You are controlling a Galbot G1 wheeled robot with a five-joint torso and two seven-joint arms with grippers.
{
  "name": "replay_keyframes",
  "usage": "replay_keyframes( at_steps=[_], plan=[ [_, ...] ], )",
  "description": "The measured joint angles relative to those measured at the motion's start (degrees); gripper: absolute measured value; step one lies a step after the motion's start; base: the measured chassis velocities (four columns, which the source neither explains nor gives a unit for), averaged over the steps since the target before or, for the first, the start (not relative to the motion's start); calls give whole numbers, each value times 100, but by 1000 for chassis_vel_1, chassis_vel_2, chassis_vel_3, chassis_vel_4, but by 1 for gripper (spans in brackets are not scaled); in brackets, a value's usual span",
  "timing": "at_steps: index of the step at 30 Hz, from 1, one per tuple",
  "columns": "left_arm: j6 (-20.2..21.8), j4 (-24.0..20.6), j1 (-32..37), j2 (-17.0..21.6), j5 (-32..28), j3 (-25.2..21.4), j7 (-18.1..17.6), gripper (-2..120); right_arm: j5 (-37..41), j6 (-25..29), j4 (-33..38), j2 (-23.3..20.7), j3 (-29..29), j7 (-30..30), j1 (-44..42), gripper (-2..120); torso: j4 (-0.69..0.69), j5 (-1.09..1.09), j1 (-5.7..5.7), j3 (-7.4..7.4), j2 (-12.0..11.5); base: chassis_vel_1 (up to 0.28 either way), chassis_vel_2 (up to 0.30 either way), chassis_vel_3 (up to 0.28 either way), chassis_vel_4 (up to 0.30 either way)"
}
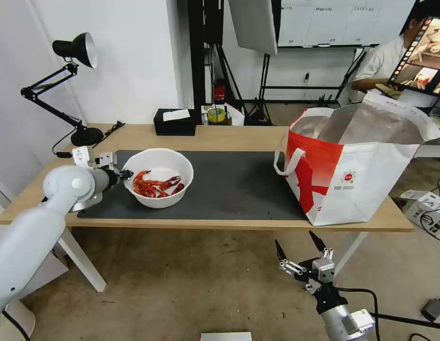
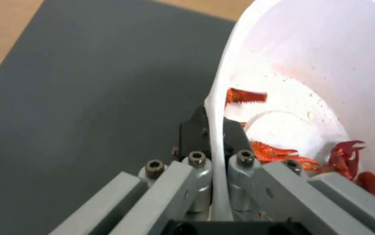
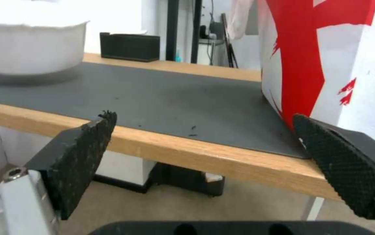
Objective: Pick up the trash from the table and place it into the takeout bag.
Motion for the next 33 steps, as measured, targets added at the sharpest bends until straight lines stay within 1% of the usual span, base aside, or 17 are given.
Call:
replay_keyframes(
  at_steps=[3,5,7,8,11,12,15,16,19,20,22,23,24,27,28,31,33],
  plan=[
    [-16,-32,-534,-70,-245,270,-203,0,0,0,0,0,0,0,0,100,0,2,0,0,0,0,0,0,0],
    [-16,-57,-742,-107,-348,364,-279,0,0,0,0,0,0,0,0,100,1,1,0,0,0,0,0,0,0],
    [-22,-86,-1247,-256,-545,570,-433,0,0,0,0,0,0,0,0,100,0,3,0,-1,0,0,0,0,0],
    [-22,-86,-1247,-256,-545,570,-433,0,0,0,0,0,0,0,0,100,0,3,0,-1,0,0,0,0,0],
    [-23,0,-1961,-548,-841,1027,-628,0,0,0,0,0,1,1,0,100,-1,3,0,-1,0,0,0,0,0],
    [-23,0,-1961,-548,-841,1027,-628,0,0,0,0,0,1,1,0,100,-1,3,0,-1,0,0,0,0,0],
    [-23,284,-2637,-995,-954,1513,-765,0,0,0,0,0,0,0,1,100,-1,1,0,0,0,0,0,0,0],
    [-23,284,-2637,-995,-954,1513,-765,0,0,0,0,0,0,0,1,100,-1,1,0,0,0,0,0,0,0],
    [-28,543,-3237,-1479,-978,1879,-837,0,0,0,0,0,0,0,1,100,-1,3,0,0,0,0,0,0,0],
    [-28,543,-3237,-1479,-978,1879,-837,0,0,0,0,0,0,0,1,100,-1,3,0,0,0,0,0,0,0],
    [-37,688,-3558,-1806,-990,2048,-885,0,0,0,0,0,0,0,1,100,-2,4,0,-1,0,0,0,0,0],
    [-37,732,-3634,-1906,-998,2081,-915,0,0,0,0,0,0,0,1,100,-2,4,0,-1,0,0,0,0,0],
    [-37,732,-3634,-1906,-998,2081,-915,0,0,0,0,0,0,0,1,100,-2,4,0,-1,0,0,0,0,0],
    [-67,896,-3844,-2280,-1049,2158,-1030,0,0,0,0,0,0,0,1,100,0,2,0,0,0,0,0,0,0],
    [-67,896,-3844,-2280,-1049,2158,-1030,0,0,0,0,0,0,0,1,100,0,2,0,0,0,0,0,0,0],
    [-147,1047,-3977,-2567,-1070,2223,-1086,0,0,0,0,0,1,0,1,100,0,2,0,-1,1,0,0,0,0],
    [-159,1096,-4018,-2651,-1071,2239,-1096,0,0,0,0,0,1,0,1,100,0,2,0,-1,1,0,0,0,0]
  ],
)
